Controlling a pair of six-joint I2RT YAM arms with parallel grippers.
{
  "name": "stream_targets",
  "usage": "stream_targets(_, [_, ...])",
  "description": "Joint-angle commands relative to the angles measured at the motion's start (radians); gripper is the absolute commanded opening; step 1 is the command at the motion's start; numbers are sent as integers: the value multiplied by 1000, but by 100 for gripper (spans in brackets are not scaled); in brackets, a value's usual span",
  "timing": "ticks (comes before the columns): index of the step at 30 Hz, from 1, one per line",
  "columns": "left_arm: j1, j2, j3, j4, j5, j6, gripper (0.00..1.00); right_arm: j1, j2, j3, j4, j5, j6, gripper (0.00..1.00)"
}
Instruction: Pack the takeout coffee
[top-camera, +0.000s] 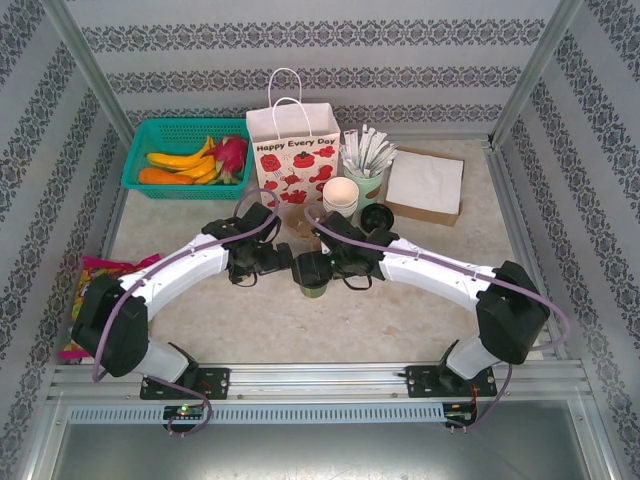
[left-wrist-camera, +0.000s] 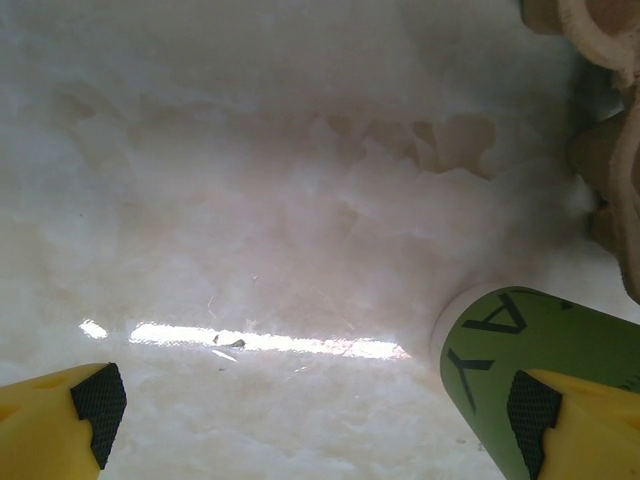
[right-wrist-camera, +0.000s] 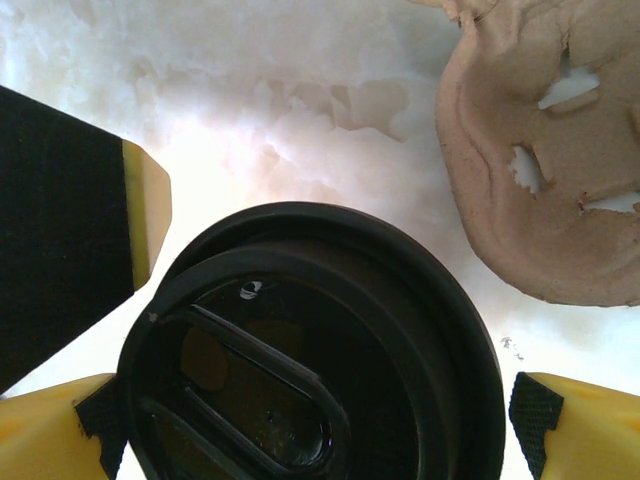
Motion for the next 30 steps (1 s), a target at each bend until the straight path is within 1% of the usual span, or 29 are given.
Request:
stream_targets(1, [1,5,-14,21,14,-15,100,17,23,24,-41,57,-10,98])
stream_targets(4, [1,8,-22,31,24,-16,100,18,42,9,-46,59,-4,96])
stream_targets(8, [1,21,-24,40,43,-12,100,19,73,-32,-23,25,15,94])
stream_targets(11, [1,24,-23,43,47,-12,100,19,69,-48,-30,16,23,90])
stream_targets(14, [1,7,-22,44,30,-12,100,11,24,-60,-55,21,21,86])
stream_targets(19, [1,-43,-20,51,-22,-17,100,-41,-77,-122,-129,1,26,84])
stream_targets(24, [1,-98,-28,53,-83,-25,100,-155,-186,-209,-179,8,10,83])
stream_targets(30, [5,-151,-37,56,-123,-25,100,-383,-248,-231,-222,12,-64,82])
